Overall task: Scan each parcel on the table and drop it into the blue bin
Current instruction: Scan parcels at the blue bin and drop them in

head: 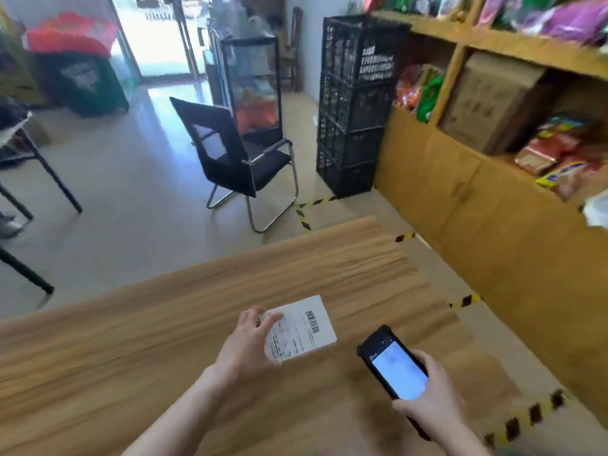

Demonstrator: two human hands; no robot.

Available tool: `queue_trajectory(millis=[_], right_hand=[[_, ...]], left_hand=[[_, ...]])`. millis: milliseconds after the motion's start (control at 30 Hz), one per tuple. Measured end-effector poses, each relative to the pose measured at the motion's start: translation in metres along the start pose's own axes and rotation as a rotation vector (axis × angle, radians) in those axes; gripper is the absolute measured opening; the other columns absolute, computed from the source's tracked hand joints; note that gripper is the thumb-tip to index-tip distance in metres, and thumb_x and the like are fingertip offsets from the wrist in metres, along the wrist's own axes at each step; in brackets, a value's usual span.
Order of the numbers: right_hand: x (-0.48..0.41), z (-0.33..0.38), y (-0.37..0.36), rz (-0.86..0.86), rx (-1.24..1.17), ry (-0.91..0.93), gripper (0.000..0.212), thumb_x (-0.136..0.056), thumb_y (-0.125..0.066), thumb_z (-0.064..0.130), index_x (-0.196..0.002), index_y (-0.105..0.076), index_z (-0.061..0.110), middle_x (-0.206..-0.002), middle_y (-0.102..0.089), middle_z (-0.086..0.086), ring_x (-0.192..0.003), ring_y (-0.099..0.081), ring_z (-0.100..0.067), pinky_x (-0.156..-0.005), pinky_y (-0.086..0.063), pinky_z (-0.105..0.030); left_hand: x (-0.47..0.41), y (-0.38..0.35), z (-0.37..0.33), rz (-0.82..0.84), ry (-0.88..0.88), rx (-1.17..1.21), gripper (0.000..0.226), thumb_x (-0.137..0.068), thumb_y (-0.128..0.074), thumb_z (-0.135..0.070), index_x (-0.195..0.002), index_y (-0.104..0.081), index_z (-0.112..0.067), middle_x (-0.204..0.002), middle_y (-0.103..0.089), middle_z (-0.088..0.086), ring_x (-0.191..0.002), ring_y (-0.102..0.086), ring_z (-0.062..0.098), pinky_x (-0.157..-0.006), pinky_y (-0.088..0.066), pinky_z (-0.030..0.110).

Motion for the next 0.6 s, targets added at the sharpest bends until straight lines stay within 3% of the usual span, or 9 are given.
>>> queue_trajectory(millis=[133,267,400,500,600], right_hand=[[0.025,-0.082,0.081,-0.081,-0.086,-0.16,0.087,-0.052,-0.08,0.016,-0.13,-0.041,0.028,-0.115,-0.047,0.004,-0.096,-0.05,-0.015,-0.064,-0.041,-0.024],[0.065,-0.163,0.163,-0.176,-0.143,-0.288,0.089,-0.049,-0.078,0.02,-0.129,-0.041,0.032,-0.113,-0.052,0.005,-0.102,-0.052,-0.017,-0.081,-0.046,-0.031],[0.109,-0.239,0.235,-0.317,-0.217,-0.413,0.095,-0.048,-0.077,0.025,-0.134,-0.038,0.031,-0.12,-0.048,0.004,-0.11,-0.049,-0.016,-0.088,-0.043,-0.032],[0.144,-0.29,0.275,-0.412,-0.27,-0.505,0.1,-0.046,-0.077,0.027,-0.137,-0.036,0.028,-0.13,-0.045,0.002,-0.116,-0.047,-0.017,-0.09,-0.043,-0.031],[0.178,-0.331,0.302,-0.523,-0.331,-0.574,0.103,-0.036,-0.075,0.028,-0.133,-0.042,0.026,-0.126,-0.049,0.002,-0.11,-0.049,-0.016,-0.086,-0.043,-0.028]], left_hand=[[-0.029,-0.03,-0.123,0.061,-0.206,-0.063,0.094,-0.062,-0.071,-0.054,-0.143,-0.028,-0.039,-0.143,-0.024,-0.003,-0.134,-0.021,0.016,-0.105,-0.04,0.028],[-0.043,-0.076,-0.254,0.126,-0.391,-0.116,0.096,-0.063,-0.067,-0.063,-0.145,-0.025,-0.038,-0.141,-0.025,-0.004,-0.131,-0.023,0.016,-0.106,-0.04,0.031],[-0.041,-0.127,-0.378,0.189,-0.563,-0.147,0.097,-0.061,-0.057,-0.078,-0.144,-0.022,-0.042,-0.132,-0.026,-0.009,-0.125,-0.024,0.014,-0.098,-0.045,0.03],[-0.031,-0.165,-0.46,0.248,-0.709,-0.173,0.097,-0.06,-0.059,-0.072,-0.143,-0.022,-0.04,-0.127,-0.026,-0.011,-0.118,-0.025,0.01,-0.093,-0.046,0.025],[-0.021,-0.2,-0.532,0.32,-0.843,-0.199,0.097,-0.059,-0.061,-0.067,-0.144,-0.023,-0.037,-0.129,-0.026,-0.01,-0.12,-0.025,0.011,-0.094,-0.047,0.026]])
Point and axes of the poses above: each hand's wrist, its own x-axis away from the middle knuckle, its own y-axis out of the back of the hand, z = x × y, the point moved 6 cm from there along -x, towards the middle knuckle
